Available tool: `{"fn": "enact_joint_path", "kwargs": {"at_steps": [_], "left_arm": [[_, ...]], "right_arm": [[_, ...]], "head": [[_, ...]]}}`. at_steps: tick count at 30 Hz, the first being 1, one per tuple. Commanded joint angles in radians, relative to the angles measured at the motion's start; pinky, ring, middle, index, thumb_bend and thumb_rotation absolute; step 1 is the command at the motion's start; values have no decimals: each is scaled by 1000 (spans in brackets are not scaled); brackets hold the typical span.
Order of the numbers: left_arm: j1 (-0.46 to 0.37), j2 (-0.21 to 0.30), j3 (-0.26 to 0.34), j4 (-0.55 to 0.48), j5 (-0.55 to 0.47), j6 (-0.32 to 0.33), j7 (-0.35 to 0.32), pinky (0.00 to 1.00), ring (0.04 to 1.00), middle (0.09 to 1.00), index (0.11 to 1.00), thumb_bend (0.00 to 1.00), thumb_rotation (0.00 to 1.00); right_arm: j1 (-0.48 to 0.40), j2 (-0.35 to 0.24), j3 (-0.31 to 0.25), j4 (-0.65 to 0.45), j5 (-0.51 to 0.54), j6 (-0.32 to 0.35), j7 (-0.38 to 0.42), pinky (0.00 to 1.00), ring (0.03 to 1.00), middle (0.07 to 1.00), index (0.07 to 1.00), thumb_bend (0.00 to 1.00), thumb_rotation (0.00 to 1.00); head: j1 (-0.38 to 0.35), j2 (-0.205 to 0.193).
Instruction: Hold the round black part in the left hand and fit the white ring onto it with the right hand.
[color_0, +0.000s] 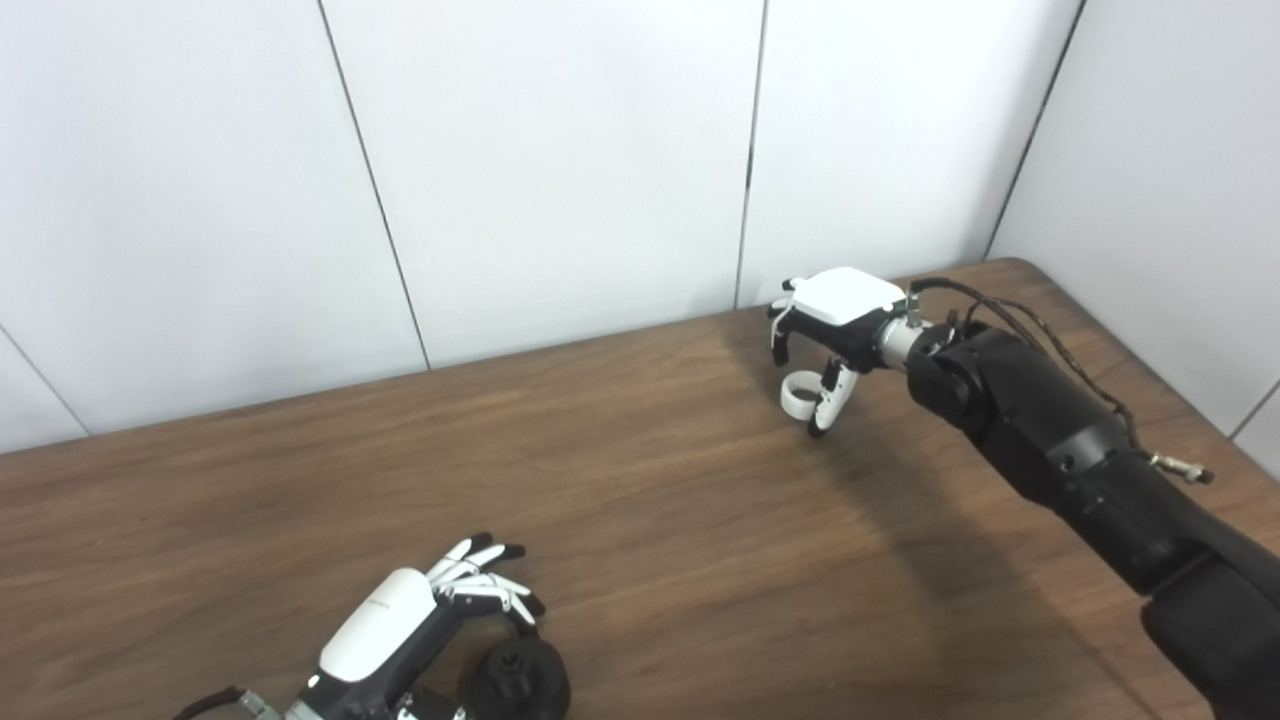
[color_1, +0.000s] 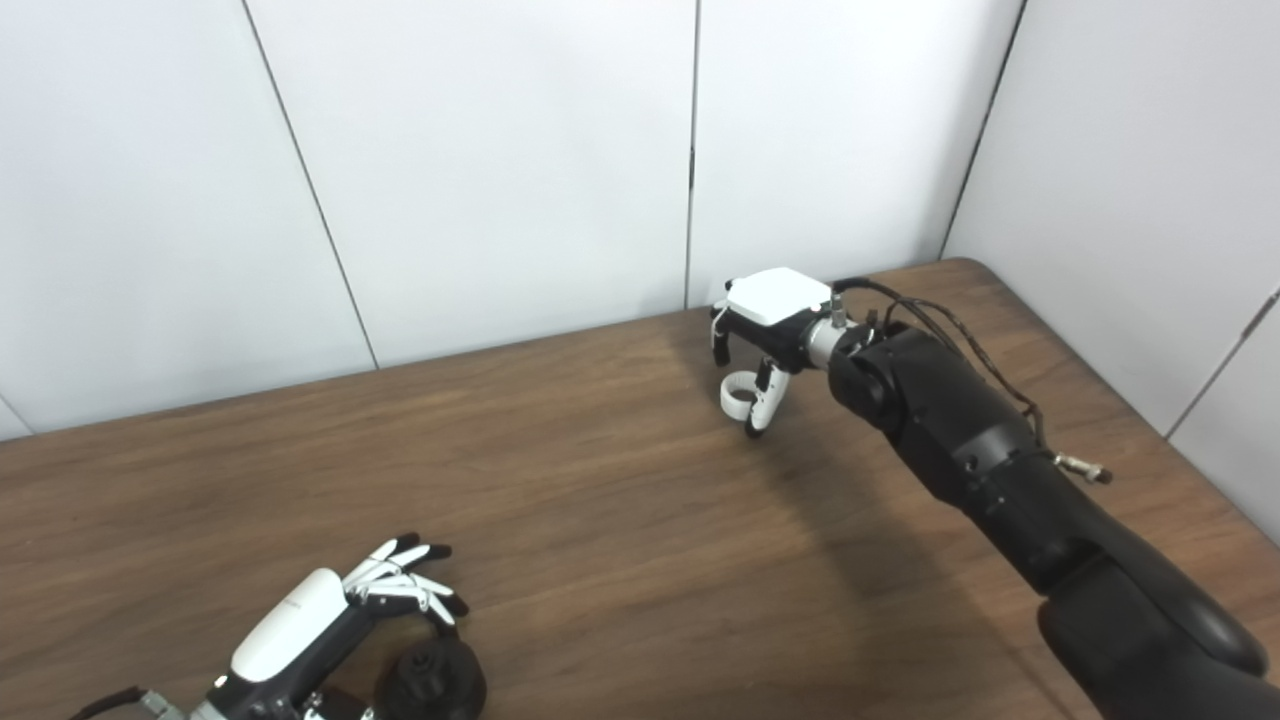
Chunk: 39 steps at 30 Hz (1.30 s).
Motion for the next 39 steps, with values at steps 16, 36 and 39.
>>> {"fn": "enact_joint_path", "kwargs": {"at_steps": [16, 36, 39], "left_arm": [[-13, 25, 20, -24, -15, -5, 9, 1000, 924, 701, 482, 523, 56], [-8, 32, 22, -38, -18, -4, 13, 1000, 922, 700, 482, 523, 58], [-7, 28, 26, -38, -15, -4, 8, 1000, 922, 698, 482, 523, 58]], "right_arm": [[-27, -54, -25, -43, 10, 6, 13, 1000, 1000, 901, 627, 1000, 249], [-5, -53, -17, -65, 21, 38, 83, 1000, 1000, 894, 626, 1000, 253], [-7, -48, -15, -65, 22, 44, 85, 1000, 1000, 896, 629, 1000, 250]], "head": [[-18, 20], [-31, 40], [-28, 37]]}}
